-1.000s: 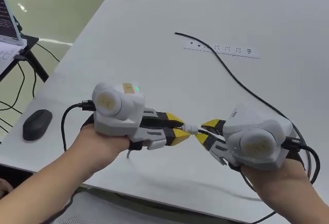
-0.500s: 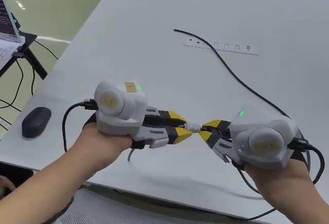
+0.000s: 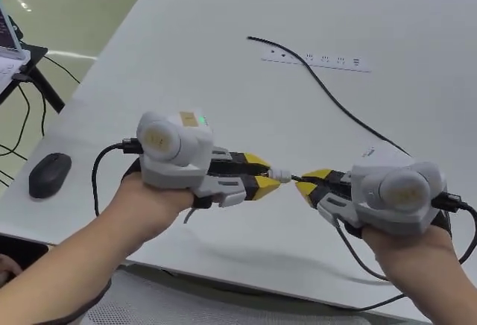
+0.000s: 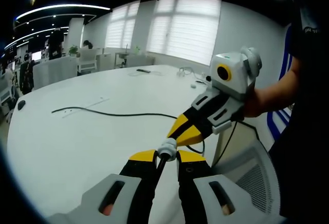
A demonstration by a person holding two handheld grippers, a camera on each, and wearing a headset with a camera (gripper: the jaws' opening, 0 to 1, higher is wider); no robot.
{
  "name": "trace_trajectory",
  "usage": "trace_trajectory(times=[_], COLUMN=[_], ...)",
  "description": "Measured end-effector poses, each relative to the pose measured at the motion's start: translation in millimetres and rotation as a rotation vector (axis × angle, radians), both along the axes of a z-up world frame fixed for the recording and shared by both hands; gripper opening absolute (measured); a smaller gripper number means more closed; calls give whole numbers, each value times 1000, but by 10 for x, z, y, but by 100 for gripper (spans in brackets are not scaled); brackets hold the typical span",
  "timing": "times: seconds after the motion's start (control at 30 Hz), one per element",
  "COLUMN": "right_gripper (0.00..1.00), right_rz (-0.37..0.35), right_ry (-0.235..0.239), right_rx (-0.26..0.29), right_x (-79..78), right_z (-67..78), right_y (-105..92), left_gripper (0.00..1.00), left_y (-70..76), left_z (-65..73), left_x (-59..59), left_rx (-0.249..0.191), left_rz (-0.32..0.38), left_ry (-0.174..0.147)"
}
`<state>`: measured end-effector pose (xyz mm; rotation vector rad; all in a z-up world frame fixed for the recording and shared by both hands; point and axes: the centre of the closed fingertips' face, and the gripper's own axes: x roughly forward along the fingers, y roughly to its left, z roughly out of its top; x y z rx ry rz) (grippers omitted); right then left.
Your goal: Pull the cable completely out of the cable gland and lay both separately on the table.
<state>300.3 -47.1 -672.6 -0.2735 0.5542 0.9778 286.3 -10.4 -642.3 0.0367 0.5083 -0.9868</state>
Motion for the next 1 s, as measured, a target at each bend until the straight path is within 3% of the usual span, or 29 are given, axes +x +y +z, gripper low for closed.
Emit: trace_trajectory(times=[0.4,0.47,0.57,0.9,1.0], right_gripper=[0,0,0,1,1], right_rz=[-155,-204,-316,-509,-577], right_ry=[112,158,268,465,573], right_rx=[46,66,123,190,254], right_x=[104,101,118,43,-13], right_z=[-237,-309,-454,-876,-996], right_y=[-332,-381,-495,-775,-772], left_gripper=[15,15,15,15,15], left_y=[27,25,24,70,56], left_z=[66,64,72,76,57], left_x=[23,19,9,-43,-81], left_rx=[-12,-9,-9,1,9], left_rz=[8,7,8,4,-5], left_ry=[-10,-11,-13,-16,-15])
